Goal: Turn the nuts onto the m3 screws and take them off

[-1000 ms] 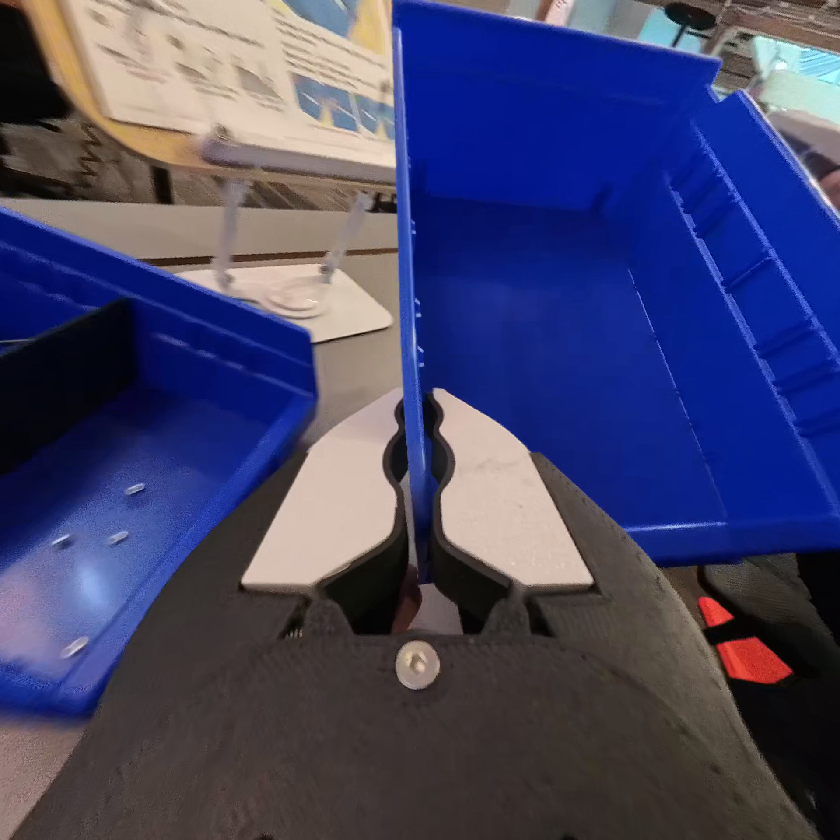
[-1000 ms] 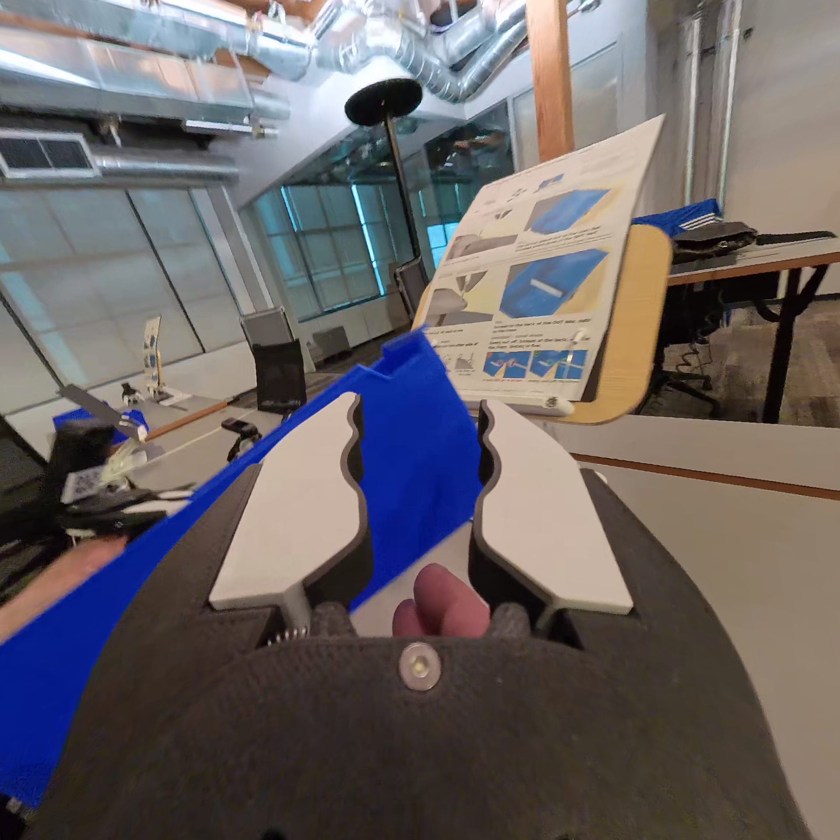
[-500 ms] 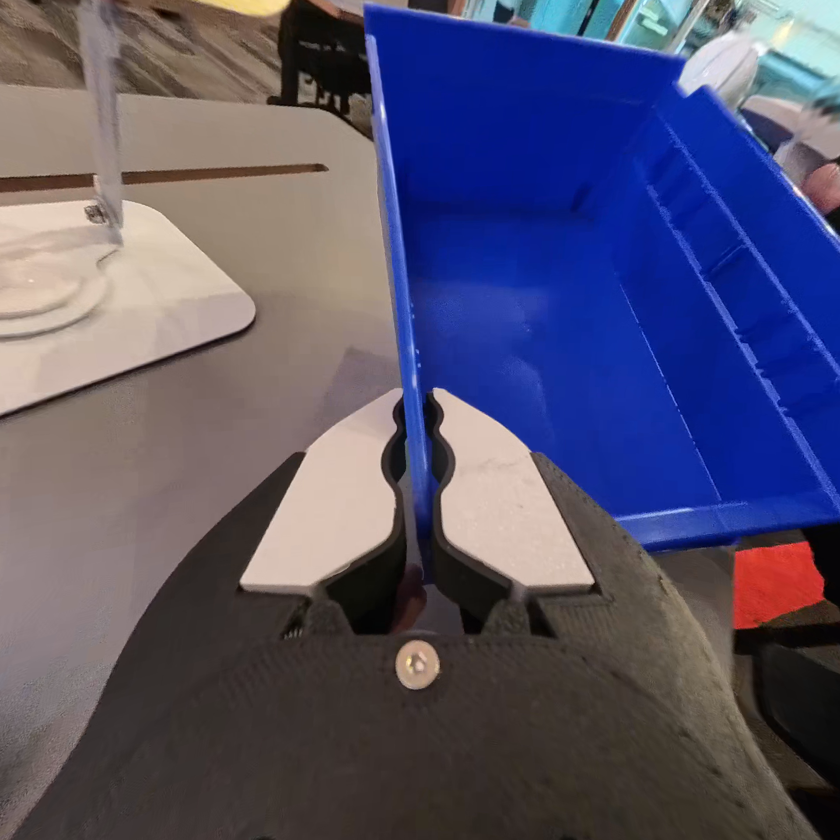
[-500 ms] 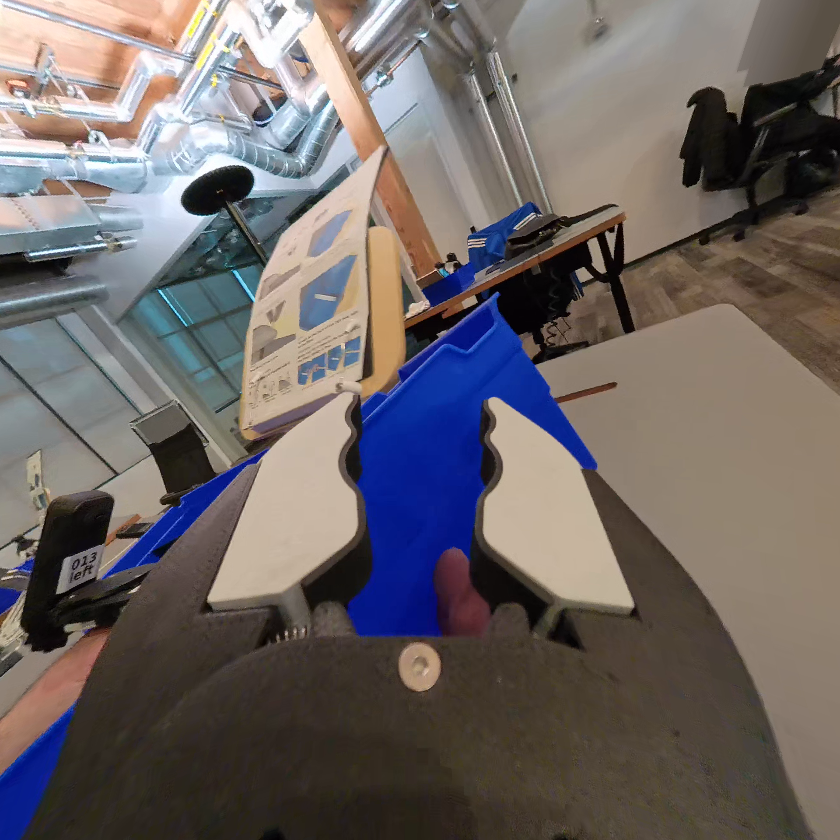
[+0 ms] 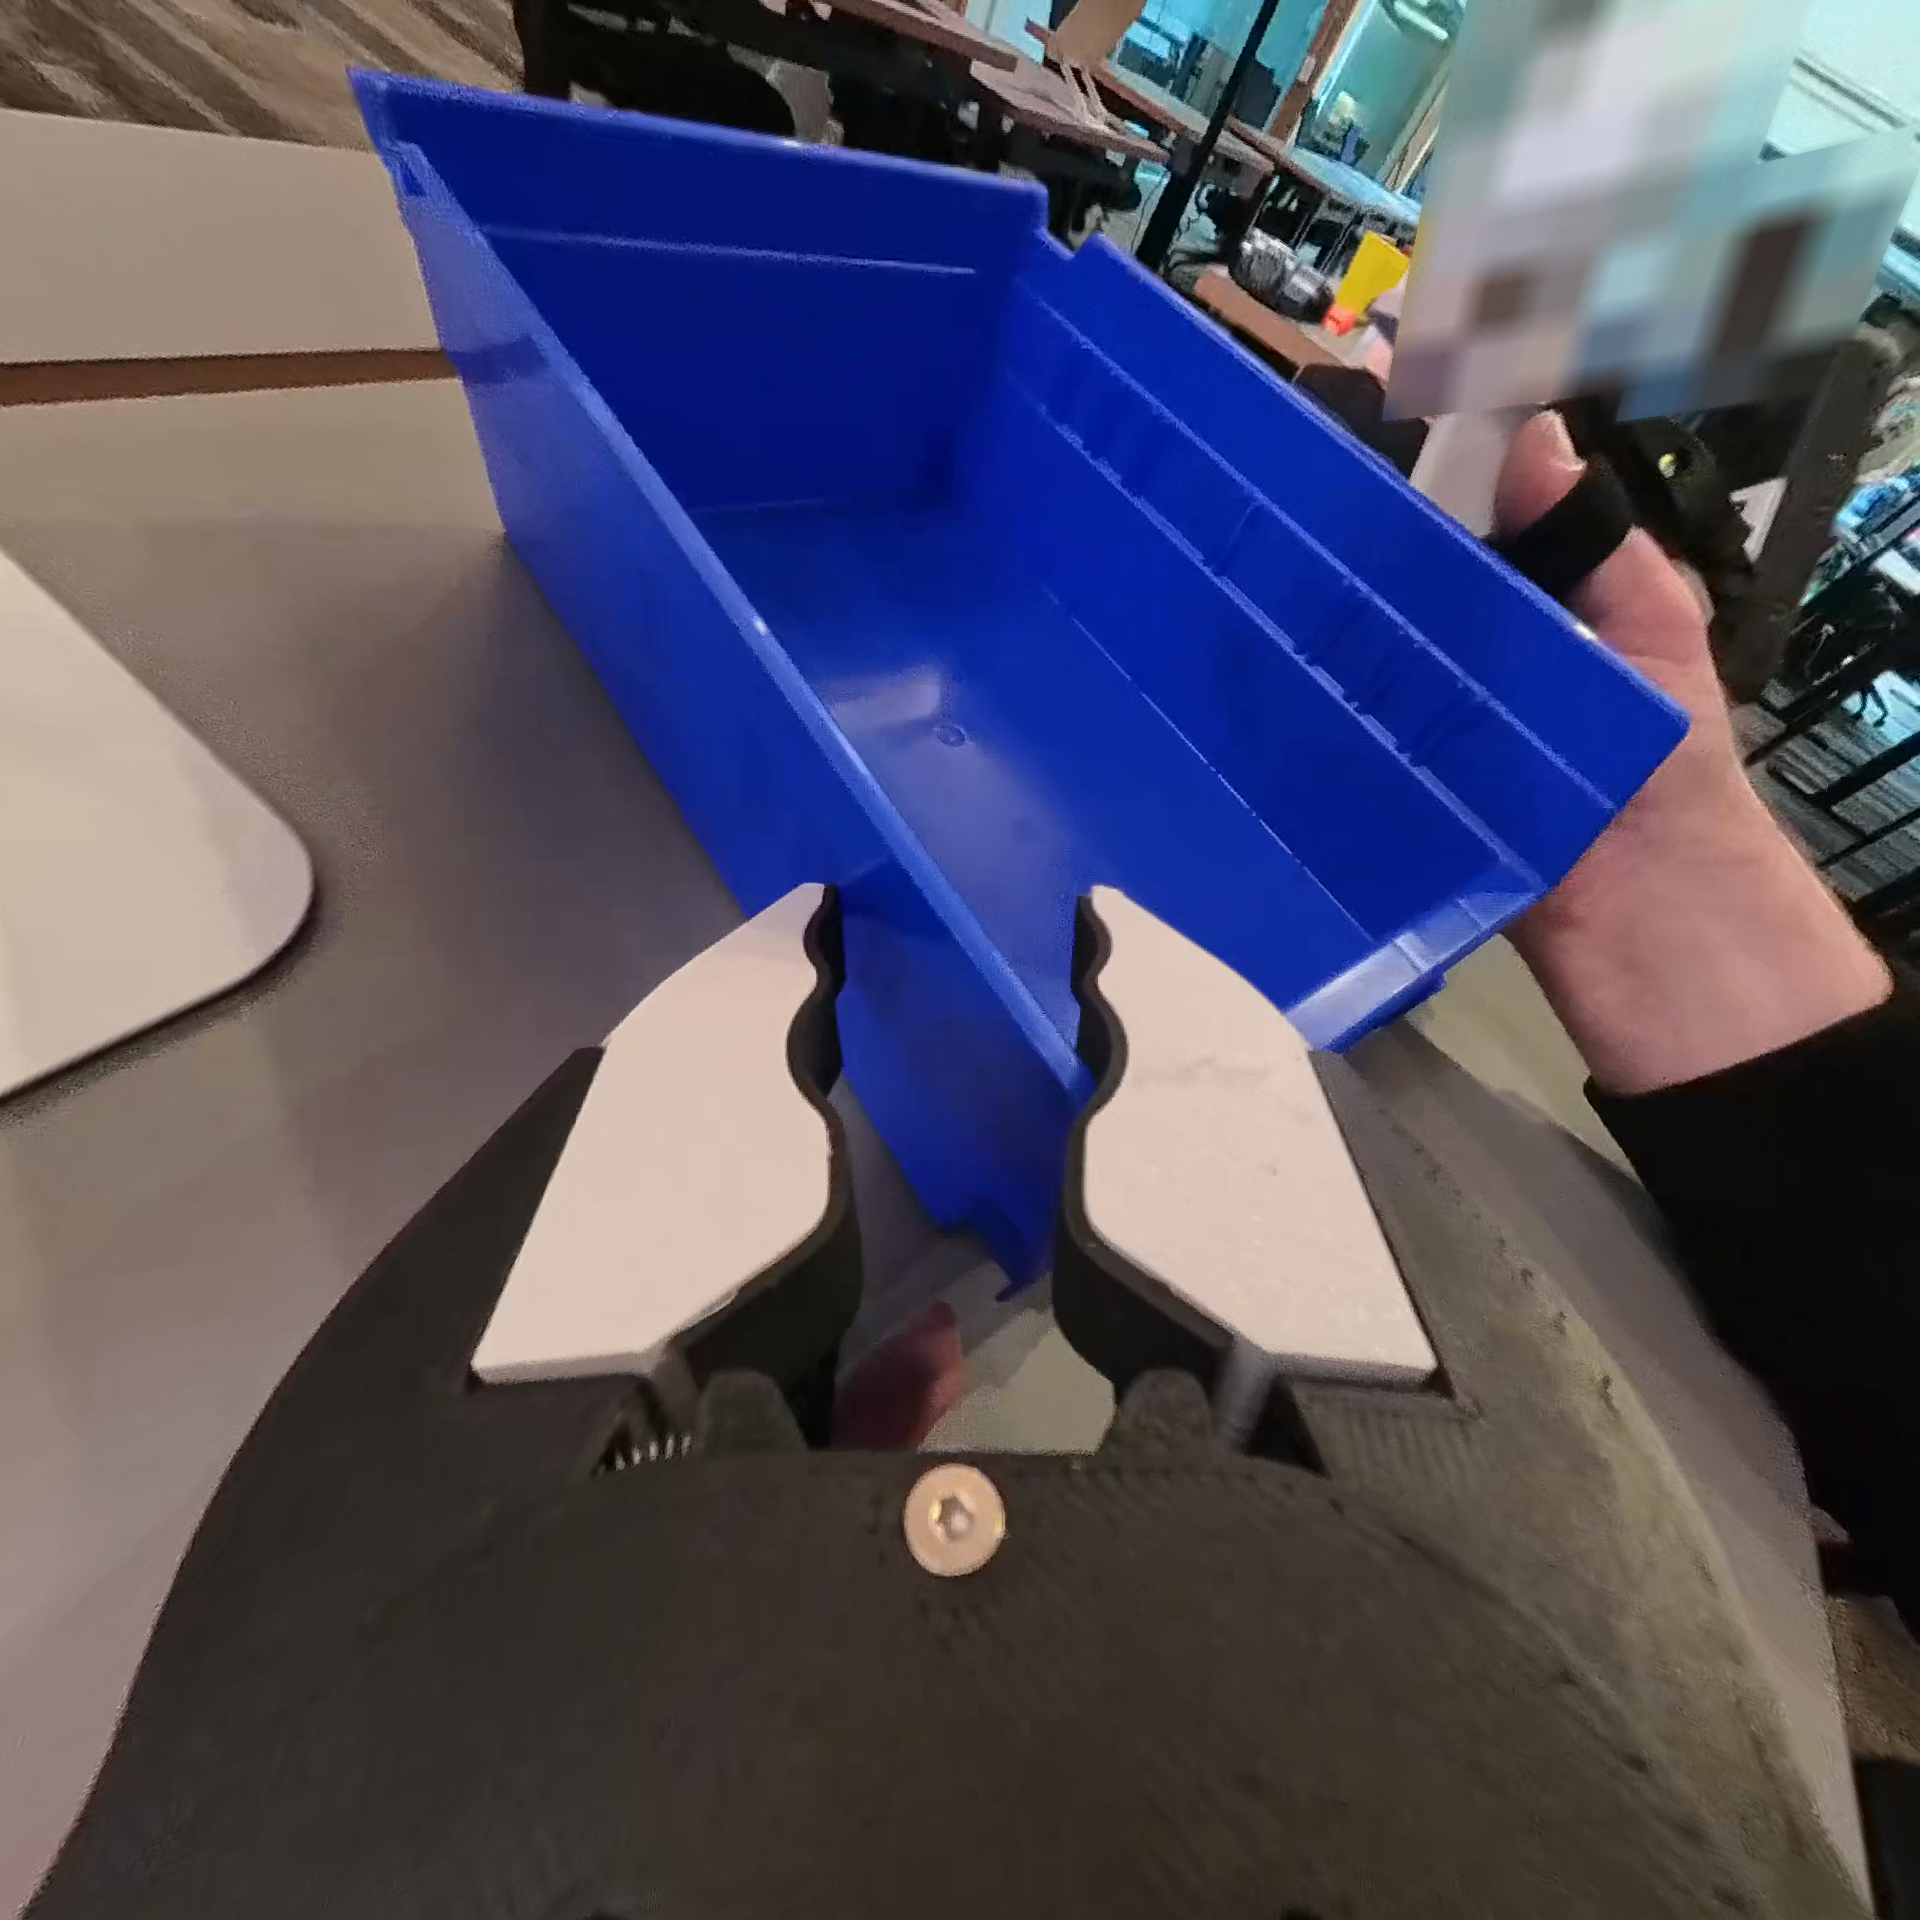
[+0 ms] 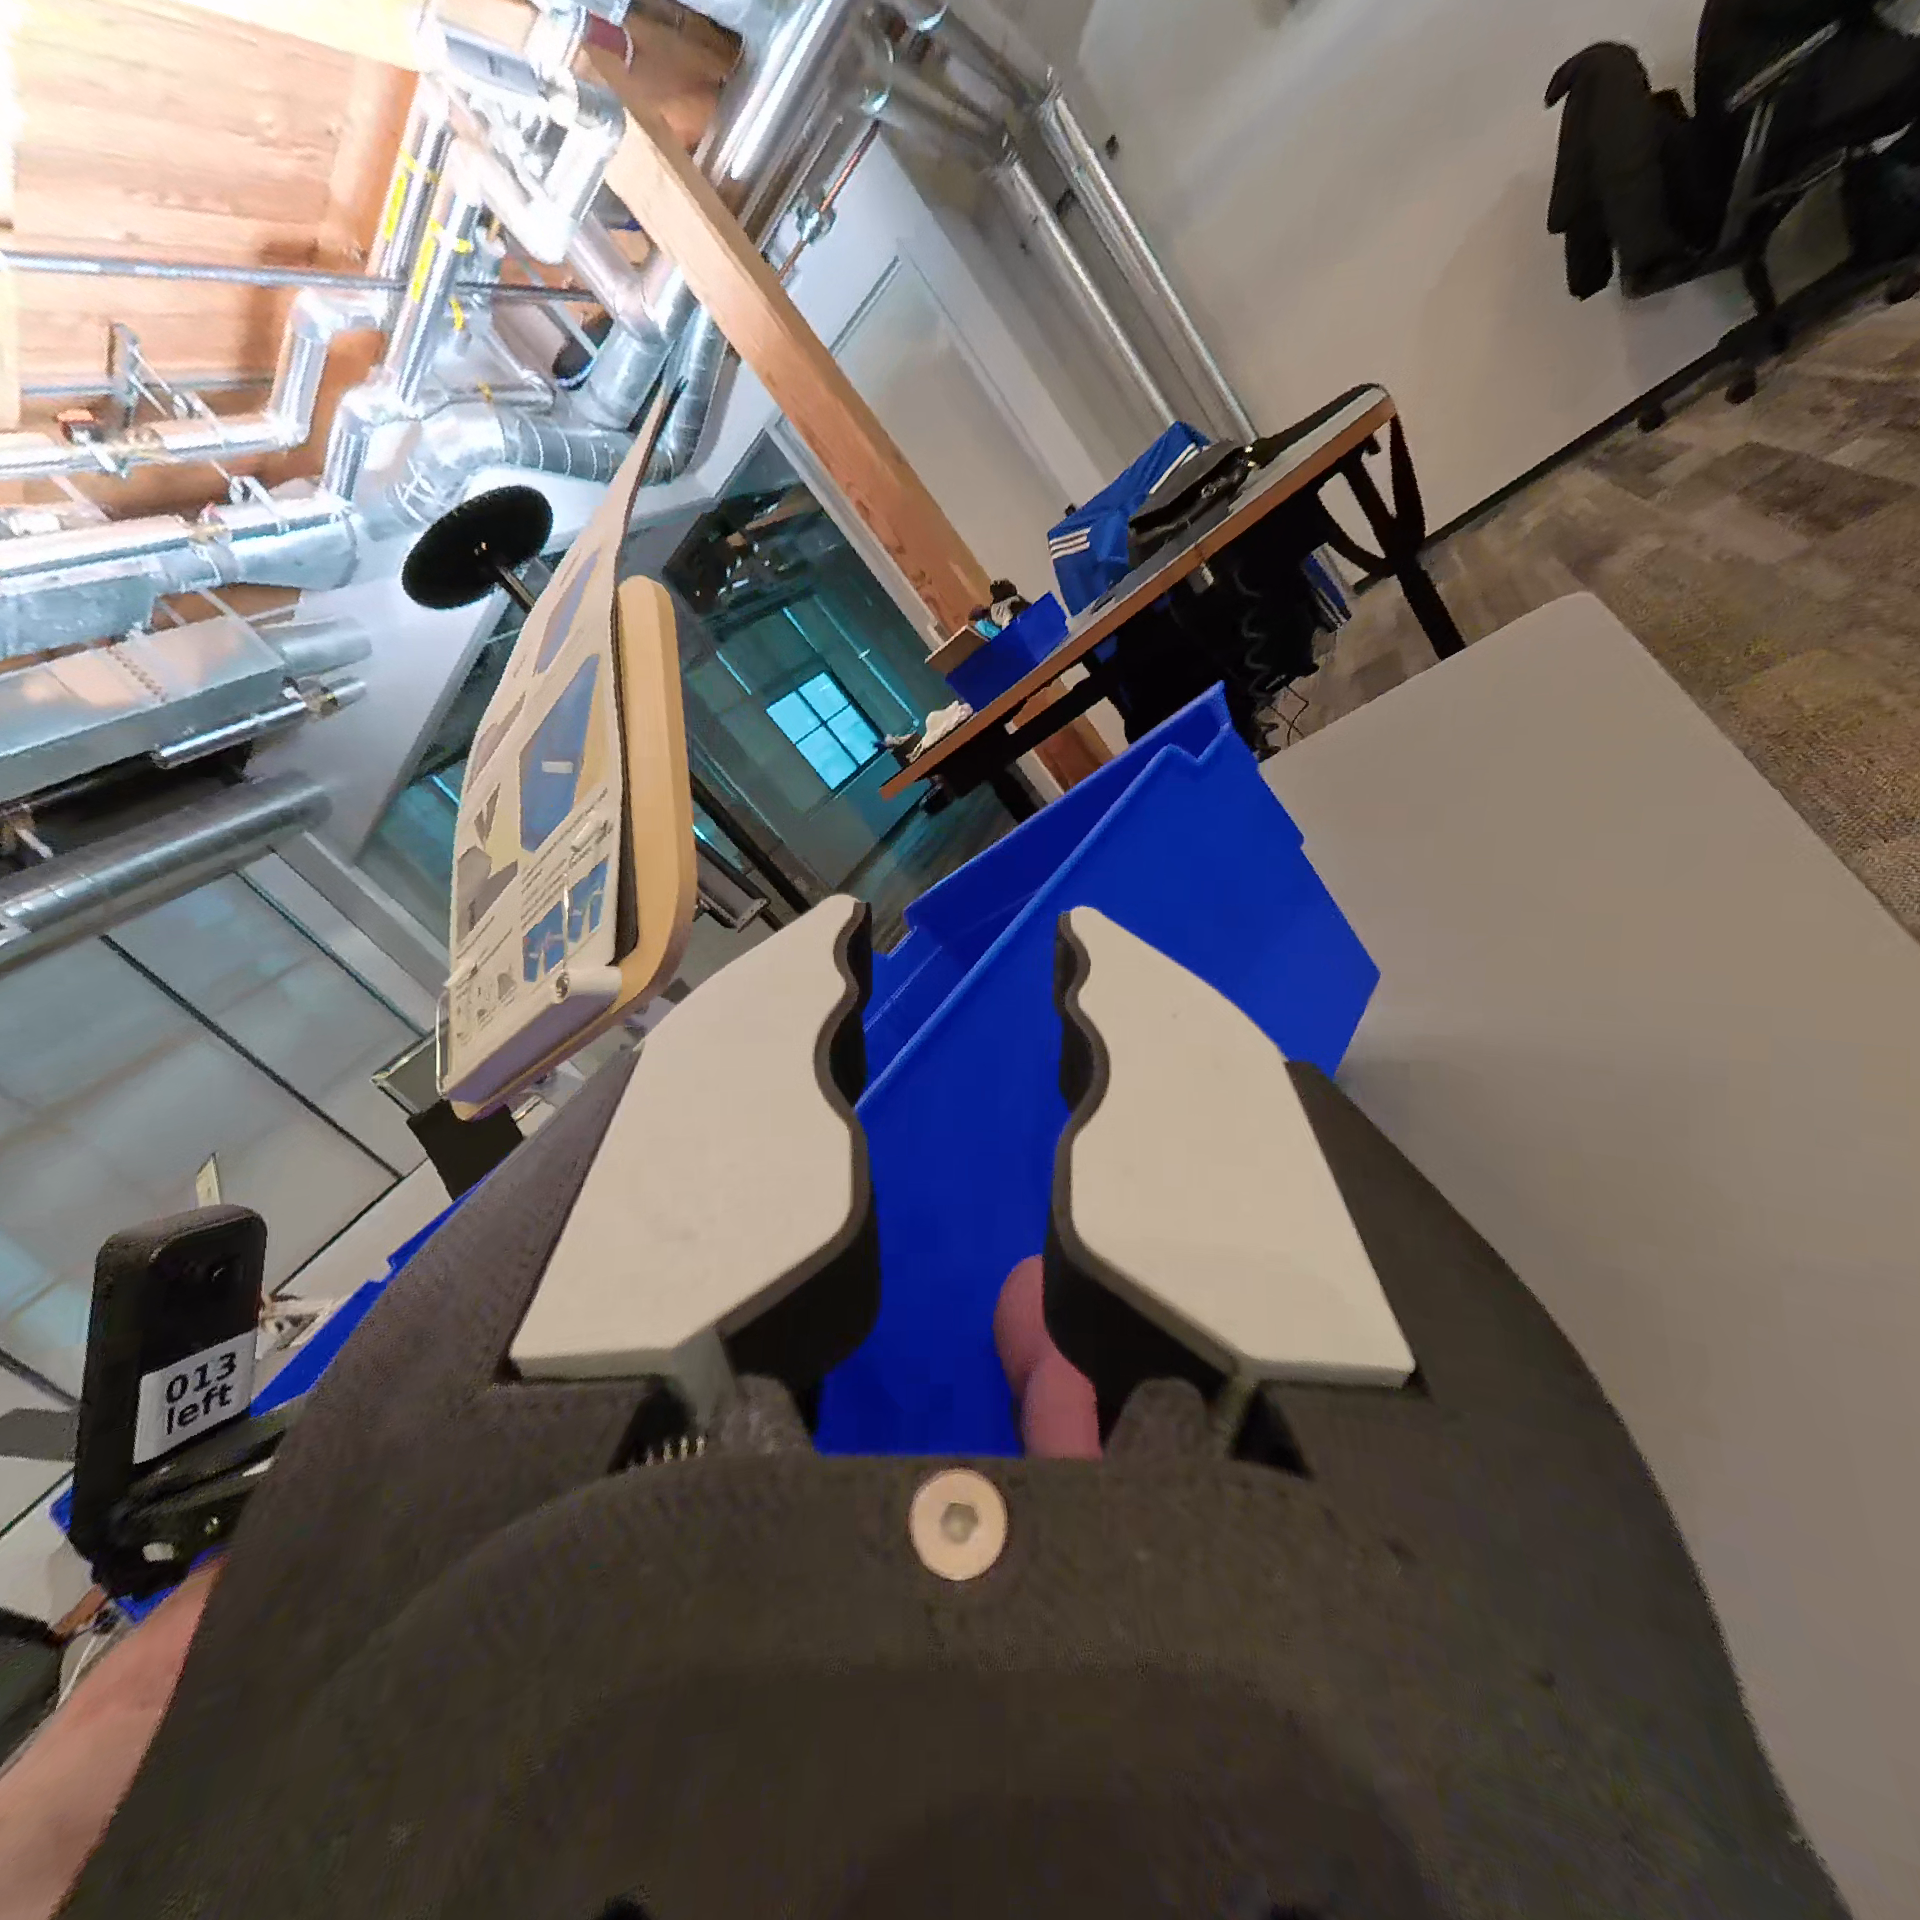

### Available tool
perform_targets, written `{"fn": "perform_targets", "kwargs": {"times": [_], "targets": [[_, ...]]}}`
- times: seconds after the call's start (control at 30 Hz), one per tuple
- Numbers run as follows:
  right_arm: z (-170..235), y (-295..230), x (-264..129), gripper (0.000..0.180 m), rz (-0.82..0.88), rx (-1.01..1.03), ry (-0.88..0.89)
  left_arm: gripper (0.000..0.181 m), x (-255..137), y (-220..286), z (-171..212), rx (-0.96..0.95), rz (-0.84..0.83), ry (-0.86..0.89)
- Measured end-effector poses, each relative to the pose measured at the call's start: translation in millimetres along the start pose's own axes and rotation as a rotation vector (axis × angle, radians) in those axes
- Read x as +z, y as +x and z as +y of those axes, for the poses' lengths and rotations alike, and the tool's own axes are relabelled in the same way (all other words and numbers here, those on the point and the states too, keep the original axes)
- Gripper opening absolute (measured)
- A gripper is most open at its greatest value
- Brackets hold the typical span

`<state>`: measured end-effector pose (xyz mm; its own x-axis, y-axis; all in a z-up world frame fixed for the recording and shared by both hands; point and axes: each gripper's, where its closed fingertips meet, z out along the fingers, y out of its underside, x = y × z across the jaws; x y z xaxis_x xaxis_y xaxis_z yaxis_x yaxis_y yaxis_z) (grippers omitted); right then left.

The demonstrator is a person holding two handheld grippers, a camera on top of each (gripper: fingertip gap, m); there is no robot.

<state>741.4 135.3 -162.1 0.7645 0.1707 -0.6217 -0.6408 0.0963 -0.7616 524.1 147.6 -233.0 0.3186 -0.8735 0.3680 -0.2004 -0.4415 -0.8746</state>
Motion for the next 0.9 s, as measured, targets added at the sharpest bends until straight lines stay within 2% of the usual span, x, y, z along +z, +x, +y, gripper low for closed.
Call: {"fn": "perform_targets", "kwargs": {"times": [0.03, 0.13, 0.43, 0.57, 0.7, 0.8, 0.9], "targets": [[-1.7, 5.1, 3.7, 0.032, -0.007, 0.007, -0.01, 0.043, 5.1, -0.1, -3.1, -0.017, 0.009, 0.021], [-5.7, 25.8, 17.4, 0.037, -0.027, 0.063, -0.035, 0.046, 19.3, -2.9, -10.7, -0.065, 0.021, 0.064], [-13.4, 86.1, 77.3, 0.031, -0.068, 0.11, -0.122, 0.063, 58.9, -4.0, -31.7, -0.092, 0.069, 0.089], [-20.8, 88.9, 89.3, 0.03, -0.056, 0.0, -0.166, 0.062, 52.6, -13.0, -41.6, -0.134, 0.087, 0.108], [-44.3, 76.0, 79.1, 0.031, 0.03, -0.21, -0.133, 0.066, 3.2, -9.2, -49.6, 0.031, -0.006, 0.179], [-56.8, 56.6, 65.7, 0.036, 0.121, -0.428, -0.149, 0.064, -58.2, -4.7, -53.8, 0.157, -0.093, 0.233], [-71.4, 1.8, 51.2, 0.034, 0.107, -0.614, -0.101, 0.061, -133.4, -11.2, -50.7, 0.243, -0.207, 0.267]]}}
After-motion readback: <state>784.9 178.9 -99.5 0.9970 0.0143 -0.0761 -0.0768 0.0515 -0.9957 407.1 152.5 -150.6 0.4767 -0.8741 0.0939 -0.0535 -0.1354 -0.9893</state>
